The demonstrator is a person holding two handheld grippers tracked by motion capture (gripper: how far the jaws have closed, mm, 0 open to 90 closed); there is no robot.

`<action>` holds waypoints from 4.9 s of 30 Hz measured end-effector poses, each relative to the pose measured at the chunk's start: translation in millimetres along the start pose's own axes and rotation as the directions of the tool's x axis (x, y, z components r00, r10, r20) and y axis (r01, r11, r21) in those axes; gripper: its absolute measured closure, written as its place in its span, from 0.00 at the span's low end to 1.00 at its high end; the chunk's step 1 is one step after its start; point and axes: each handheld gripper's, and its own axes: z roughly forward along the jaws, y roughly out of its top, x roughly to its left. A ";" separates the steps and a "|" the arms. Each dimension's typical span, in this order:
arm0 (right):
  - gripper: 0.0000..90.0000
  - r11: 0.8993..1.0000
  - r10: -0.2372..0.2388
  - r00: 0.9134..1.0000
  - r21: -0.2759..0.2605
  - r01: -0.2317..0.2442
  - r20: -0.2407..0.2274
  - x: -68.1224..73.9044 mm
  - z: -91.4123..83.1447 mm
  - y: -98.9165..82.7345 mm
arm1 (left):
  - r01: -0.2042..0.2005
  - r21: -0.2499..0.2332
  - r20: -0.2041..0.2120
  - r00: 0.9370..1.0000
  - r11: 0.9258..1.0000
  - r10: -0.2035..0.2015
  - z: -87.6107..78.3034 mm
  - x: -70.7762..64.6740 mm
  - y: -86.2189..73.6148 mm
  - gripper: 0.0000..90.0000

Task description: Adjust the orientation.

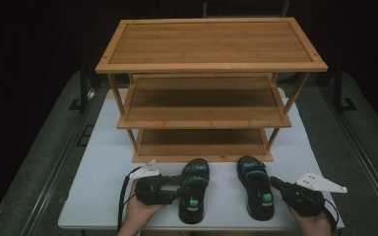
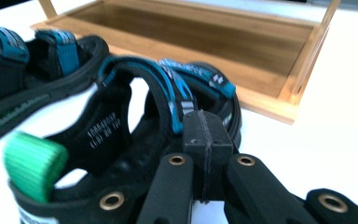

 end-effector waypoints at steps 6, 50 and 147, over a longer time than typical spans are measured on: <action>0.93 1.000 0.006 1.000 -0.001 -0.006 0.015 -1.2 -0.6 -0.2 | 0.000 0.000 -0.006 1.000 1.000 0.000 0.0 -1.0 0.1 0.47; 0.70 0.999 -0.024 0.999 0.023 0.023 0.046 16.8 11.5 8.0 | 0.001 0.020 -0.082 0.997 1.000 0.001 4.8 -10.8 5.9 0.52; 0.88 0.992 -0.088 0.991 -0.082 0.097 0.104 50.9 52.8 50.8 | -0.102 -0.110 -0.301 0.951 0.989 0.064 -2.4 9.1 37.6 0.82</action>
